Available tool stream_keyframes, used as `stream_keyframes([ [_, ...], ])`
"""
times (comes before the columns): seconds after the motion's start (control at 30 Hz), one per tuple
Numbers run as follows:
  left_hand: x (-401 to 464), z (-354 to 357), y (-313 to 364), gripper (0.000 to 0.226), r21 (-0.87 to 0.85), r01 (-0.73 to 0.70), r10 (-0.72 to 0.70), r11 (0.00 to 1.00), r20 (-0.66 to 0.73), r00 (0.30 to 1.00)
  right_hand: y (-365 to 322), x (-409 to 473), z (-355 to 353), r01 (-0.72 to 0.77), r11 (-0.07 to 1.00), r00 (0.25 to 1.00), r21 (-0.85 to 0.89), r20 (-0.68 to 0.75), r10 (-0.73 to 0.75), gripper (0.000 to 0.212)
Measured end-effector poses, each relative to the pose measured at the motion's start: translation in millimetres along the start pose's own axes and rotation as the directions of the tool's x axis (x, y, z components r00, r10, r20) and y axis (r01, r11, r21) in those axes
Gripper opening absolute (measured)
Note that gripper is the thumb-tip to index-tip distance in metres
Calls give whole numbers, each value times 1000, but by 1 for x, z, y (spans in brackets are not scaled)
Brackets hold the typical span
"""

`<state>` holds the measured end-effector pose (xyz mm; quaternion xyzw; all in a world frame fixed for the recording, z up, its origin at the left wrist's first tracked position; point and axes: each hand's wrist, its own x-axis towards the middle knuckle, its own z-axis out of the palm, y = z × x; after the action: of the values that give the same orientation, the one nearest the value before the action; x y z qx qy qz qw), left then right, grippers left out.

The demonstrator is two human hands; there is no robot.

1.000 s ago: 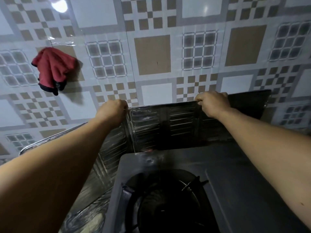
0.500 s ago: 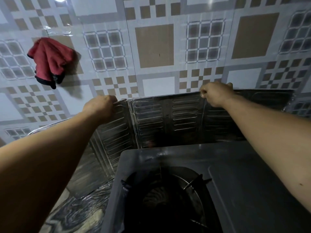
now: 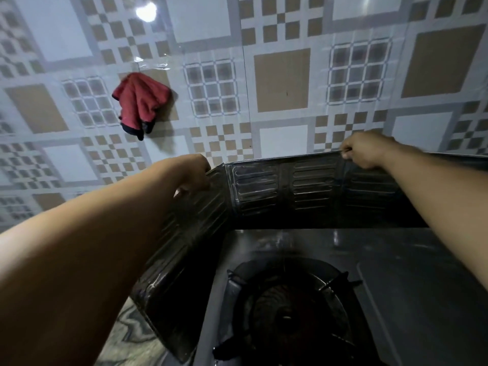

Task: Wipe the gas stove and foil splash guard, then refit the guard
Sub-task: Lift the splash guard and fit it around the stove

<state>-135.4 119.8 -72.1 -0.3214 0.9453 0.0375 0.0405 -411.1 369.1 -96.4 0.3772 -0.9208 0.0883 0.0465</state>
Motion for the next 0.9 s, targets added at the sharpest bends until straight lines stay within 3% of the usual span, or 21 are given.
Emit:
stream_keyframes([
  [0.27, -22, 1, -6, 20, -264, 101, -74, 959, 109, 991, -15, -2, -1, 23, 999, 1000, 48, -10, -22, 11],
  [0.4, -25, 7, -2, 19, -302, 98, -96, 948, 21, 995, -16, -11, -5, -17, 1000, 1000, 9, -11, 17, 33],
  [0.53, -25, 10, 0, 25, -293, 71, -95, 953, -70, 993, -4, -17, -10, -181, 983, 981, 0, -72, 181, 23],
  [0.67, -25, 13, 3, 20, -352, 63, -114, 934, -125, 986, -3, -17, -13, -137, 989, 990, 56, -33, 139, 16],
  [0.8, -23, 17, 9, 19, -396, 73, -173, 915, -223, 959, -9, -18, -12, -134, 991, 991, 1, 11, 134, 17],
  [0.9, -20, 23, 13, 22, -404, 84, -205, 911, -268, 941, -13, -20, -2, -136, 978, 985, -157, -131, 116, 20],
])
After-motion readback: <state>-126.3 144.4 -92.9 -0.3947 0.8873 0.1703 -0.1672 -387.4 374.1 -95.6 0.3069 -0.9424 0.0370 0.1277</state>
